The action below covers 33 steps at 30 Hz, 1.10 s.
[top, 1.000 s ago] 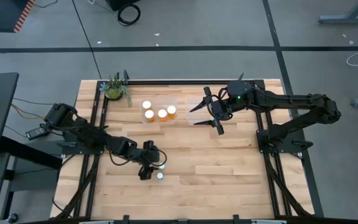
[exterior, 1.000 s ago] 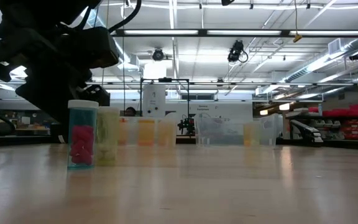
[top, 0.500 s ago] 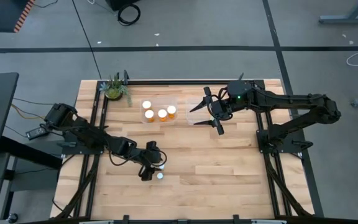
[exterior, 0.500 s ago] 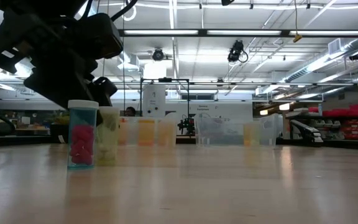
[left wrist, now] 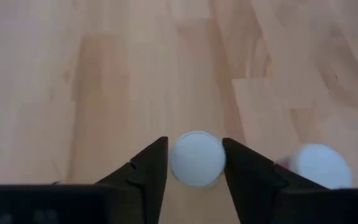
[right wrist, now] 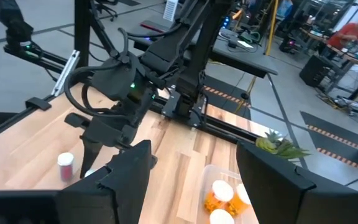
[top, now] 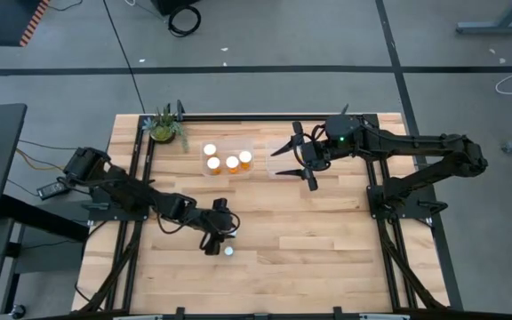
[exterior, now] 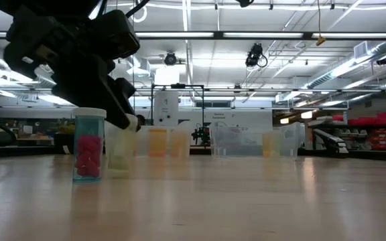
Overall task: Pick and place medicine bottles into bin by pill shape (circle, oval)
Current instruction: Put the small yellow pill bottle into the right transparent bin
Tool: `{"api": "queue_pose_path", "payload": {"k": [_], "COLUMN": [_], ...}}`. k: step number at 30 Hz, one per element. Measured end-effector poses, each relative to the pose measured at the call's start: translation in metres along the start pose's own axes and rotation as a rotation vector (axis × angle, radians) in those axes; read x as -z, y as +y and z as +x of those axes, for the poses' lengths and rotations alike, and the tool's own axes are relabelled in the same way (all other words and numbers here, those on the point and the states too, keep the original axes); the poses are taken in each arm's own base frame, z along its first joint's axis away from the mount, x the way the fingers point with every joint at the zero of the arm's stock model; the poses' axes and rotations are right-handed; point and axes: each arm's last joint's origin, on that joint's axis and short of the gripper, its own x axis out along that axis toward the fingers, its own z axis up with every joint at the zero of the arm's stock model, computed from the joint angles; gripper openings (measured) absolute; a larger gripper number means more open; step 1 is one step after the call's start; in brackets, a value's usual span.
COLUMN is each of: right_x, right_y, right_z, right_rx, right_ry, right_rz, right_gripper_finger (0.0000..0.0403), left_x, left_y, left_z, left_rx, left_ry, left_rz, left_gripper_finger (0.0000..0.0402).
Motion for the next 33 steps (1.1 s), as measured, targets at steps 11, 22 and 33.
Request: {"api": "queue_pose_path", "payload": {"k": [11,22,33], "right_x": [0.0,-0.002,-0.005], "right_y": [0.0,-0.001,-0.011], "right_z": [0.0,0.0,-0.009], "right_rx": [0.006,0.027,0.346], "right_ry": [0.002,-0.011,0.078], "right_rz": [0.0,-0.011,-0.072], "right_gripper_finger": [0.0244,0.0244,0.0244], "left_x": [-0.004,-0.02,-0.053], "left_y": [0.01,0.024,0.084], "left_z": [0.001,0.001,-0.004], "left_rx": [0.002,-0.027,-0.28], "left_ry": [-0.014,-0.161,-0.267], "left_rz": [0.005,0.071,0.111], "left_gripper_finger": [0.0139,0.0129,0.0142]}}
